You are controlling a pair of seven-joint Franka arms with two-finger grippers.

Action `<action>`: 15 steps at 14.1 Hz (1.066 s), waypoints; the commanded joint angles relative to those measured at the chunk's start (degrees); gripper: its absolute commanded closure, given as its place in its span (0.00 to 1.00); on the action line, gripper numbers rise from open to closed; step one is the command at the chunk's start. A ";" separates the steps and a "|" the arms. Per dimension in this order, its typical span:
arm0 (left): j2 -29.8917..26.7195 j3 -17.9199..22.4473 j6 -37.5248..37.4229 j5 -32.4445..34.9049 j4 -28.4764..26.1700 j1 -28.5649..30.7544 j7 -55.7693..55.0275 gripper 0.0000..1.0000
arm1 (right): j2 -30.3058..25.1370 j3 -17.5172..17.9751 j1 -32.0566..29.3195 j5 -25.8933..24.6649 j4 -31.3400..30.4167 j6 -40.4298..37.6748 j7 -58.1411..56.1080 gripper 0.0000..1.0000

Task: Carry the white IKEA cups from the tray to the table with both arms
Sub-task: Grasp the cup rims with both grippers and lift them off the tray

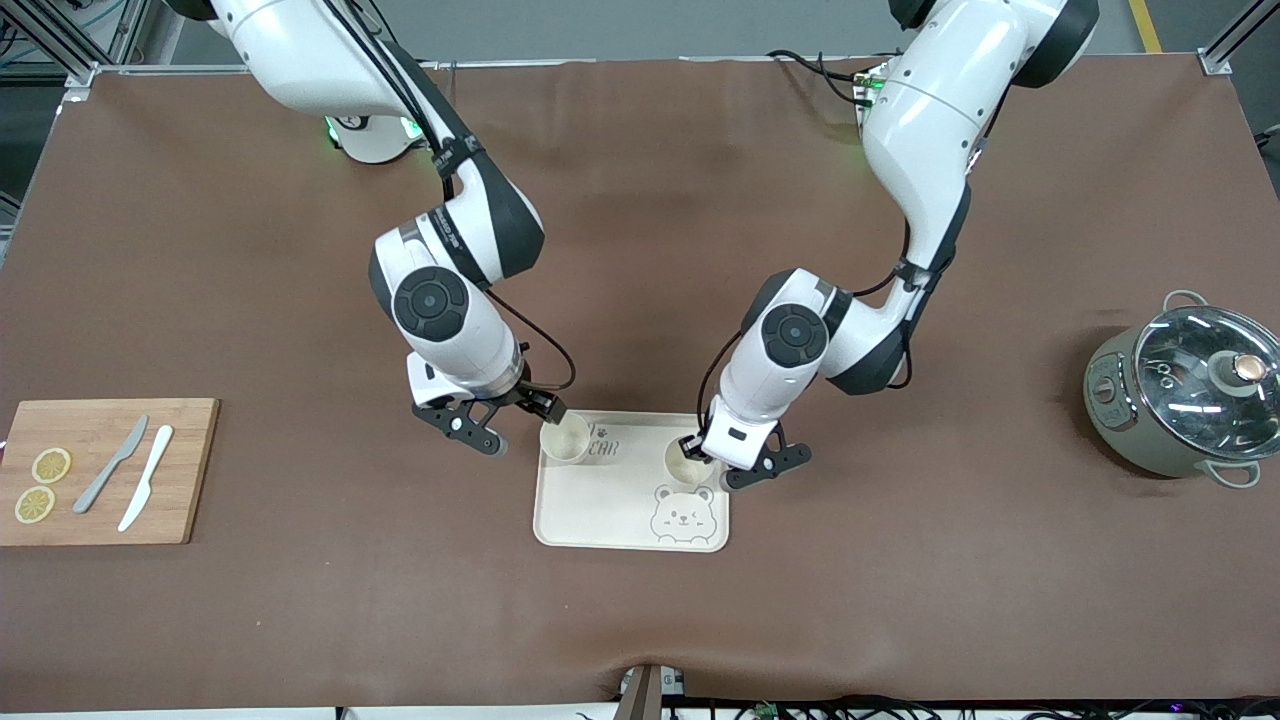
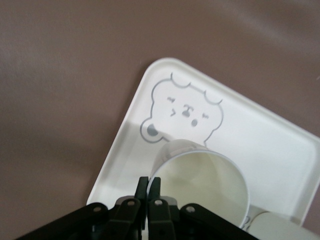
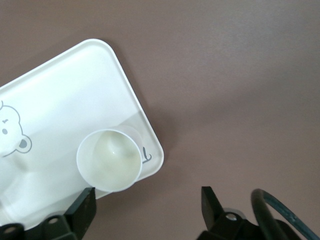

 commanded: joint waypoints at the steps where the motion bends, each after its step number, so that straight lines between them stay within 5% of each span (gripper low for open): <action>1: -5.31 0.16 -2.54 1.12 -0.66 1.67 -1.29 1.00 | 2.46 -0.34 0.38 0.02 1.91 1.57 0.71 0.41; 5: -12.17 0.24 -11.50 1.56 -0.75 5.97 -0.85 1.00 | 4.48 -0.42 0.82 0.54 1.82 5.52 0.71 0.44; 9: -14.47 0.16 -15.64 1.39 -1.01 10.98 2.23 1.00 | 5.63 -0.42 1.26 0.10 1.82 6.67 0.71 0.70; 15: -15.87 0.25 -15.73 1.74 -7.50 19.67 9.68 1.00 | 6.68 -0.42 1.61 -0.07 1.47 8.52 0.71 0.72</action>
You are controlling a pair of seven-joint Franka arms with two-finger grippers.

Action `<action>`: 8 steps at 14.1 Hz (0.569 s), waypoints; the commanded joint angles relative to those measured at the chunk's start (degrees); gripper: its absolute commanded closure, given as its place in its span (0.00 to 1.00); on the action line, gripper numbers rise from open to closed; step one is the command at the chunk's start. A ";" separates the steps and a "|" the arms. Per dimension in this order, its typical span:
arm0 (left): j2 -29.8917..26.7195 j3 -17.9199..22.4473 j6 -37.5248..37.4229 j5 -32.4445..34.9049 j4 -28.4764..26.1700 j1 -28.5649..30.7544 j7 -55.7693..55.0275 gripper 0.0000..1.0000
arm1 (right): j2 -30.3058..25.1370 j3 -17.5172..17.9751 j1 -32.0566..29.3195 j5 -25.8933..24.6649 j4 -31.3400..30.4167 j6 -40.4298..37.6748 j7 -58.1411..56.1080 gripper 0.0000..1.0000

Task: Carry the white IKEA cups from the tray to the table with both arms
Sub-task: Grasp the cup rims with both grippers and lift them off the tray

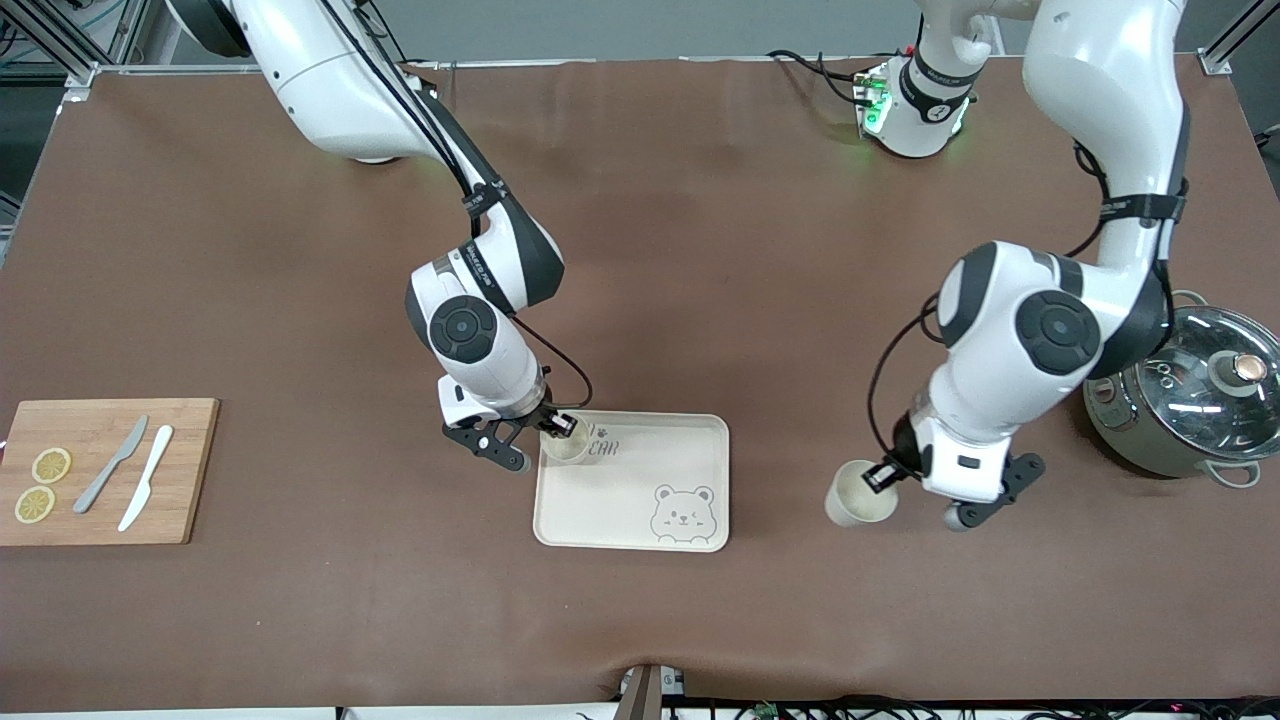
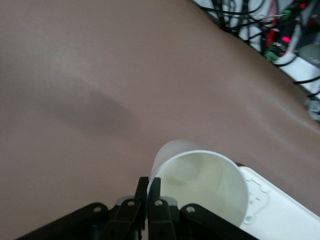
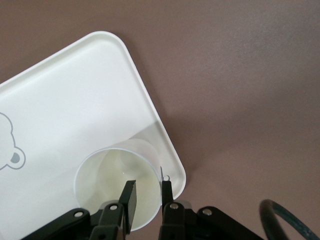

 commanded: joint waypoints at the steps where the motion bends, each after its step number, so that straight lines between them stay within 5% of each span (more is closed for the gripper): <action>1: -2.74 -0.43 -0.23 1.46 -5.81 4.47 4.70 1.00 | 0.61 -0.41 0.63 -0.16 1.04 -0.14 0.62 0.71; 4: -3.01 -0.34 0.30 1.54 -10.12 7.37 6.11 1.00 | 0.61 -0.41 0.63 -0.25 1.04 -0.32 0.62 0.61; 8: -5.02 -0.52 9.49 1.54 -20.12 9.57 7.52 1.00 | 0.69 -0.49 0.63 -0.34 0.77 -0.06 0.62 0.71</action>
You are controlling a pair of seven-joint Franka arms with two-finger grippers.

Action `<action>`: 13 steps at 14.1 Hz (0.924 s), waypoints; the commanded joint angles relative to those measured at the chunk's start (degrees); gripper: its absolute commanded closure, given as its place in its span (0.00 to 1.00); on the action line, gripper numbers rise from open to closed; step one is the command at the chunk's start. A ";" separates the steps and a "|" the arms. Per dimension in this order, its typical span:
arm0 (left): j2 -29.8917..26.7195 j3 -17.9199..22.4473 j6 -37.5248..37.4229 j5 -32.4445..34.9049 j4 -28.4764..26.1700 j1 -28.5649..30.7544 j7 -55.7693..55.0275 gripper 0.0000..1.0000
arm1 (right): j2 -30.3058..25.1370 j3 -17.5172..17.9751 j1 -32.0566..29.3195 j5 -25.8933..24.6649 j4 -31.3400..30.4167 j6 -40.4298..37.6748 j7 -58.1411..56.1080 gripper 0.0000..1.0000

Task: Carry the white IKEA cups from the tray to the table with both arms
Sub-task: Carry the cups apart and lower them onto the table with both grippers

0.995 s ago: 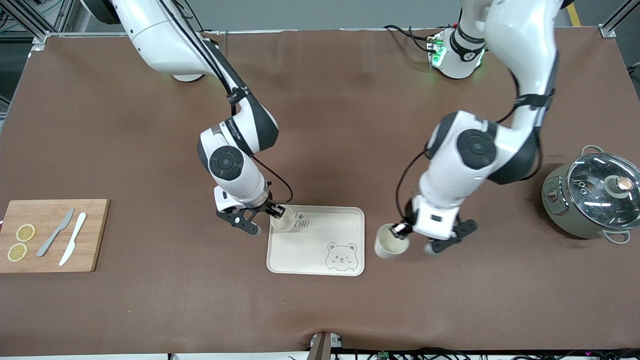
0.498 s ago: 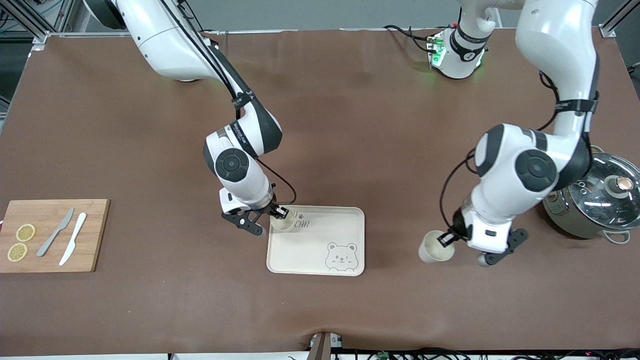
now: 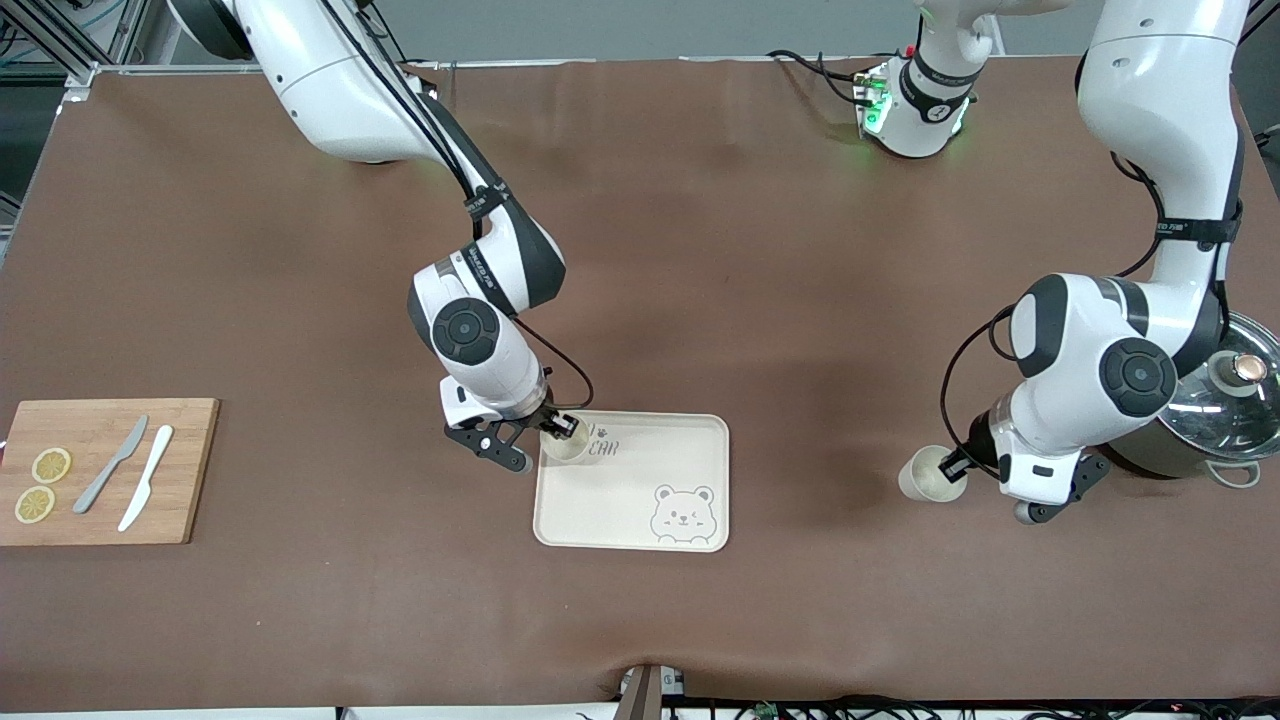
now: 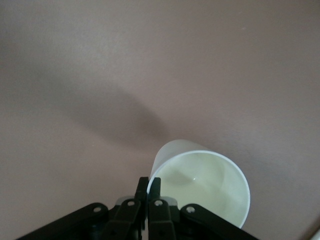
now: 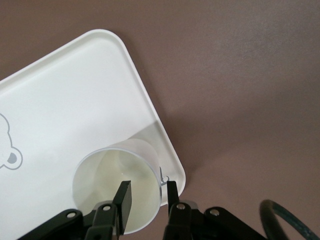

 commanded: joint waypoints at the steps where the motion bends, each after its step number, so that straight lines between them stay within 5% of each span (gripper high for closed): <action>1: -4.48 -0.51 9.86 1.51 -11.06 1.83 2.84 1.00 | 0.59 -0.46 0.58 -0.30 0.72 0.01 0.64 0.73; 3: -3.97 -0.42 12.88 1.51 -12.76 2.53 5.75 1.00 | 0.76 -0.55 0.58 -0.38 0.02 0.01 0.64 0.76; 6: -3.70 -0.51 12.97 1.51 -13.11 4.56 10.92 1.00 | 0.68 -0.64 0.58 -0.73 -0.16 -0.16 0.55 1.00; 9: -3.26 -0.51 12.71 1.51 -13.11 7.37 16.56 1.00 | -0.90 -0.55 0.23 -0.82 0.54 -2.52 0.11 1.00; 12: -2.82 -0.60 12.62 1.43 -12.77 8.87 16.92 0.99 | -9.14 -0.55 -4.50 -0.30 1.51 -15.77 -6.18 1.00; 13: -2.64 -0.60 12.62 1.42 -12.59 8.52 17.01 0.84 | -11.43 -0.64 -5.74 -0.30 1.07 -19.64 -11.44 1.00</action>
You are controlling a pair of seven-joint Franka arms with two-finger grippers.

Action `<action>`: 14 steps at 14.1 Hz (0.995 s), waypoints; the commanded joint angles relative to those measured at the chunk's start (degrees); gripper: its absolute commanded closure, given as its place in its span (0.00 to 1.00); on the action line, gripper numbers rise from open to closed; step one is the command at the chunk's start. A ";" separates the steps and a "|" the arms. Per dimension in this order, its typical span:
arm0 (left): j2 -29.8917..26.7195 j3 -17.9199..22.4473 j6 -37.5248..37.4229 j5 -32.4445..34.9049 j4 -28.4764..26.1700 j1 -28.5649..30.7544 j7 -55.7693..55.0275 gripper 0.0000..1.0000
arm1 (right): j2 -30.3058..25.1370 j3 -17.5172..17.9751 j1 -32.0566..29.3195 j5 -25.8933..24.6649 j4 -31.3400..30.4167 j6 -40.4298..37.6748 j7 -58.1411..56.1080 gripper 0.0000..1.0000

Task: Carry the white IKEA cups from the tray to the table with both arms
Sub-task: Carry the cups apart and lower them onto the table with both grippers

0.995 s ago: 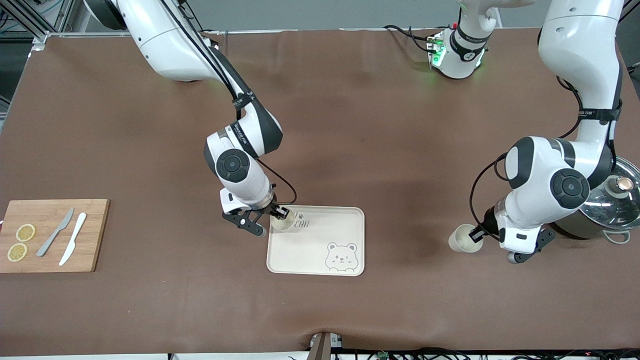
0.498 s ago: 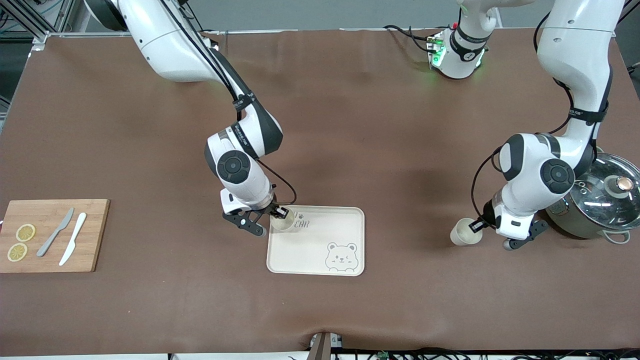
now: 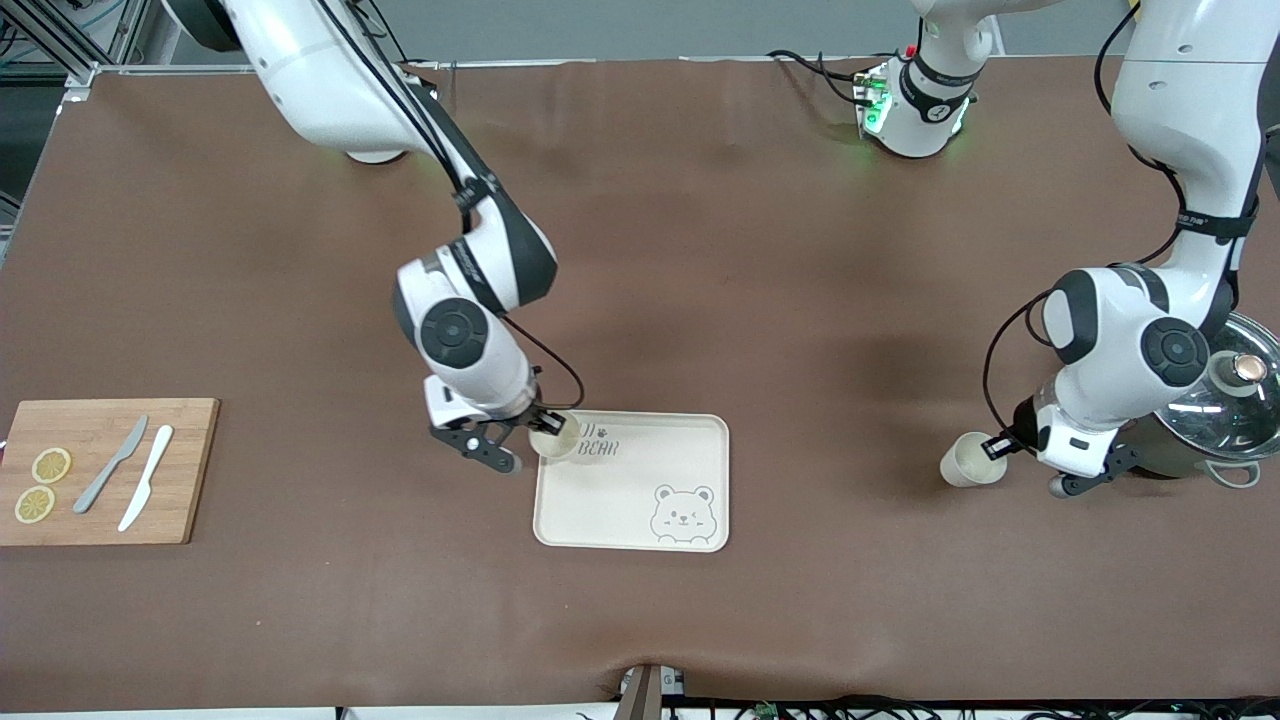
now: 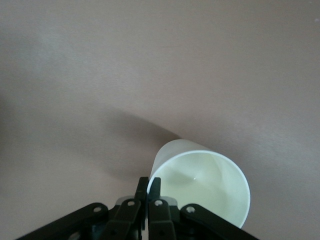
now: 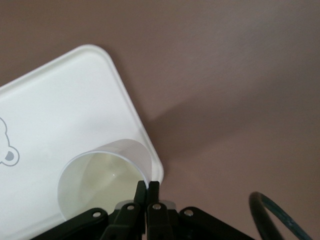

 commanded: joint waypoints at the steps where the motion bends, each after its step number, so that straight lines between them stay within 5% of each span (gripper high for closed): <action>1: -1.11 -0.54 0.27 1.38 -0.95 0.08 -0.10 0.55 | -8.78 0.52 -4.91 -0.10 -3.51 -8.80 -10.05 1.00; 2: -1.19 -0.54 0.27 1.38 -0.86 0.34 -0.01 0.16 | -11.33 0.52 -6.92 -0.19 -6.49 -8.56 -11.74 1.00; 3: -1.45 -0.54 0.27 1.21 -0.78 0.25 -0.45 0.00 | -13.18 0.52 -8.25 -0.19 -9.04 -8.38 -13.58 1.00; 8: -5.84 -0.63 -1.48 0.76 -0.86 0.08 -1.33 0.00 | -18.82 0.52 -17.02 -0.54 -22.48 -1.29 -28.86 1.00; 14: -14.54 -0.63 -15.17 0.94 2.29 -0.01 0.07 0.00 | -22.34 0.61 -29.07 -0.46 -34.89 7.16 -50.67 1.00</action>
